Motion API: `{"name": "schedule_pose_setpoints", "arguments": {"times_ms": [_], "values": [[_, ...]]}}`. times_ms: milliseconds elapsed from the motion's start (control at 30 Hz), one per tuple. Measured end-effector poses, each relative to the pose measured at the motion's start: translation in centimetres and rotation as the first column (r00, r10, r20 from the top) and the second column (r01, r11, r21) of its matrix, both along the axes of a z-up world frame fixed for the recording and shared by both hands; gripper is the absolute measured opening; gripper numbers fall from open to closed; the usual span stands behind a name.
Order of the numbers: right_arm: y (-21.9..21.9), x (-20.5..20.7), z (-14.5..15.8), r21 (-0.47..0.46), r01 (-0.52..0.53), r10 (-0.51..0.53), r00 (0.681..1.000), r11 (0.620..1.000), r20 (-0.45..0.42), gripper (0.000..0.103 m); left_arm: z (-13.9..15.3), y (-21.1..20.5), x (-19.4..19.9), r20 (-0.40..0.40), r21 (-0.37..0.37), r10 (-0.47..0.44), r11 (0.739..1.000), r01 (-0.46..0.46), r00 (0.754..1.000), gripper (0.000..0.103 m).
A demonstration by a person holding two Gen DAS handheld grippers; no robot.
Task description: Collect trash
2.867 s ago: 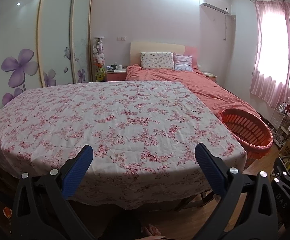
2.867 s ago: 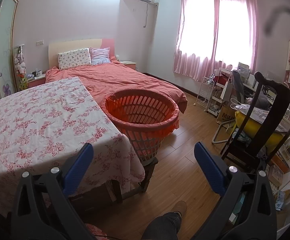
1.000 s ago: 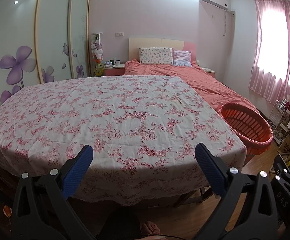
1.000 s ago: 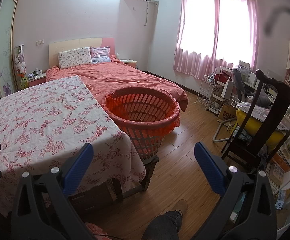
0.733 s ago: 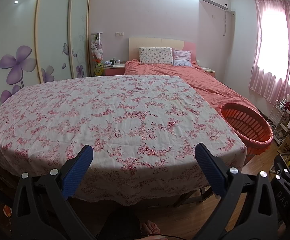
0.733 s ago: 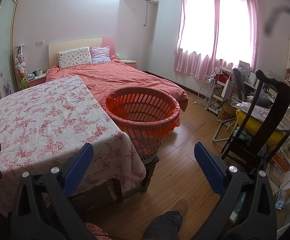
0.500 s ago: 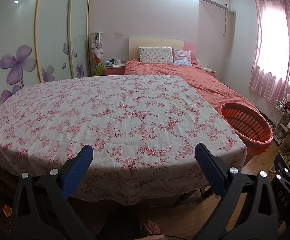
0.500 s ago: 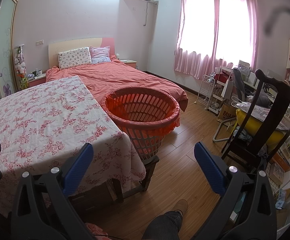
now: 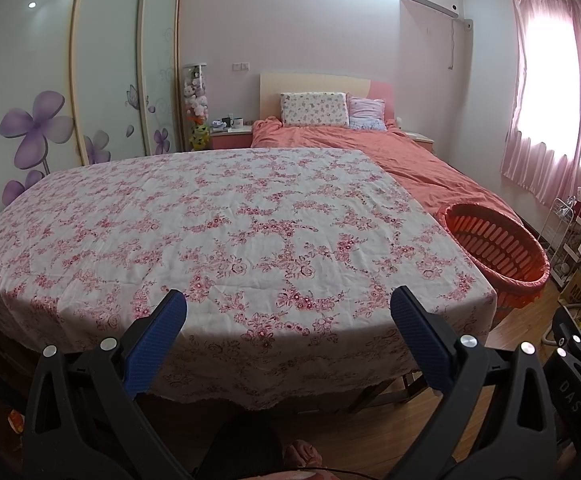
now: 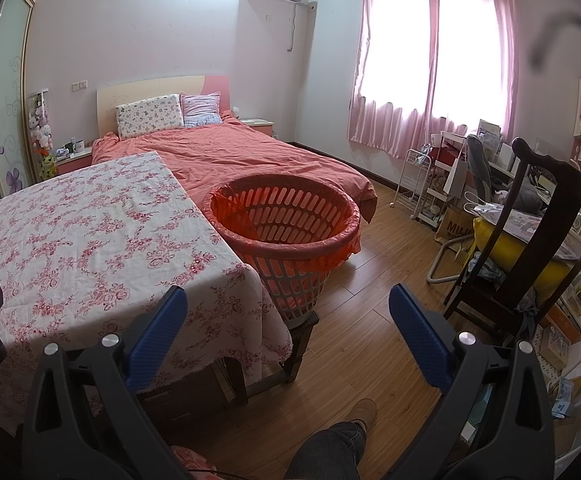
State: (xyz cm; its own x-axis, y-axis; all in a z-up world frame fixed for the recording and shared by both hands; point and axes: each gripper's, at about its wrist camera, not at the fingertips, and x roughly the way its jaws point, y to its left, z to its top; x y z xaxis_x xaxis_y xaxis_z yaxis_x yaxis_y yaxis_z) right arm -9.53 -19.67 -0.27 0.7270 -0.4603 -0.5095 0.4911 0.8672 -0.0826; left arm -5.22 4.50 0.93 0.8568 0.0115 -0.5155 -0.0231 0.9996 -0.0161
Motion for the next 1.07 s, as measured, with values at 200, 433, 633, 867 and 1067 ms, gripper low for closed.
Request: {"name": "schedule_pose_setpoints", "arguments": {"times_ms": [200, 433, 633, 867, 1067], "values": [[0.00, 0.00, 0.01, 0.000, 0.000, 0.000, 1.000, 1.000, 0.000, 0.098, 0.03, -0.02, 0.05, -0.001, 0.000, 0.000, 1.000, 0.000, 1.000, 0.100], [0.00, 0.00, 0.02, 0.001, 0.000, 0.000, 1.000, 1.000, 0.000, 0.098, 0.05, 0.09, 0.06, -0.006, 0.003, 0.000, 1.000, 0.000, 1.000, 0.100], [-0.01, -0.04, 0.05, 0.001, 0.000, 0.000, 1.000, 1.000, 0.000, 0.098, 0.06, 0.04, 0.07, -0.006, 0.005, 0.001, 1.000, -0.001, 1.000, 0.100], [0.11, 0.00, -0.04, 0.001, -0.001, 0.001, 1.000, 1.000, -0.002, 0.098, 0.09, 0.20, 0.02, -0.009, 0.006, 0.002, 1.000, -0.002, 1.000, 0.100], [0.13, -0.03, -0.08, 0.002, -0.001, 0.001, 1.000, 1.000, -0.002, 0.098, 0.11, 0.54, -0.30, -0.012, 0.006, 0.002, 1.000, -0.001, 1.000, 0.100]]}}
